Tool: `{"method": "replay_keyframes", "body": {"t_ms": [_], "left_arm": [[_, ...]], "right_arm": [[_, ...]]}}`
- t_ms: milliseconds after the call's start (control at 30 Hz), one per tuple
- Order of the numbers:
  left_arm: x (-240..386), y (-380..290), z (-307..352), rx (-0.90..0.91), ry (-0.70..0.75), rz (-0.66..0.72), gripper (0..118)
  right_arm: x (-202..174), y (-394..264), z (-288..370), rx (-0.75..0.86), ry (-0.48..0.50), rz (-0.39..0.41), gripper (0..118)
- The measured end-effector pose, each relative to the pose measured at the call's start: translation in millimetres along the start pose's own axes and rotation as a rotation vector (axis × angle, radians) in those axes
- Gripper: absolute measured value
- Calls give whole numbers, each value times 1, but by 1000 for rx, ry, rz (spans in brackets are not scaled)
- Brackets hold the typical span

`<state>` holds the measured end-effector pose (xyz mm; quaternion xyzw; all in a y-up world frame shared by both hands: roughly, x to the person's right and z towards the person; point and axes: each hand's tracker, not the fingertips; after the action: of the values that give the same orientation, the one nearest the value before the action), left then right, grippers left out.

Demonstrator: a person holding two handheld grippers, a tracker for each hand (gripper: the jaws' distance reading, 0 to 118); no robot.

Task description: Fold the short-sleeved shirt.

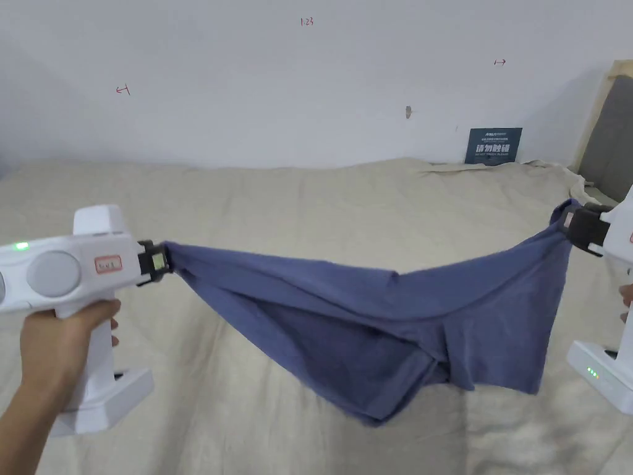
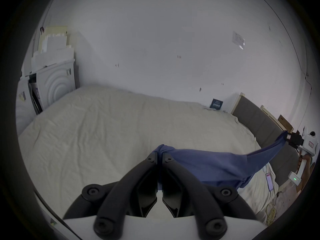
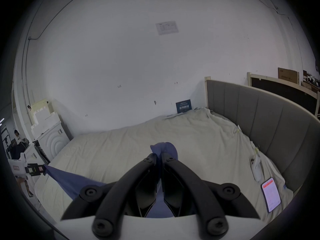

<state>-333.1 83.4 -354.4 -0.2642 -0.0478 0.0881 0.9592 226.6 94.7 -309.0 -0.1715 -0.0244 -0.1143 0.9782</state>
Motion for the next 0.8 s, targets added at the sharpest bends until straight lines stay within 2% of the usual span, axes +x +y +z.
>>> {"method": "replay_keyframes", "body": {"t_ms": [100, 333, 467, 800], "left_arm": [[4, 36, -2, 47, 57, -60, 1], [10, 115, 1, 157, 82, -76, 1], [7, 148, 3, 210, 88, -55, 1], [9, 178, -1, 287, 109, -67, 1]], "right_arm": [[-2, 24, -12, 33, -10, 7, 2], [-6, 81, -38, 155, -7, 8, 2], [-13, 106, -47, 208, -11, 37, 2], [-30, 130, -57, 283, -3, 55, 2]]}}
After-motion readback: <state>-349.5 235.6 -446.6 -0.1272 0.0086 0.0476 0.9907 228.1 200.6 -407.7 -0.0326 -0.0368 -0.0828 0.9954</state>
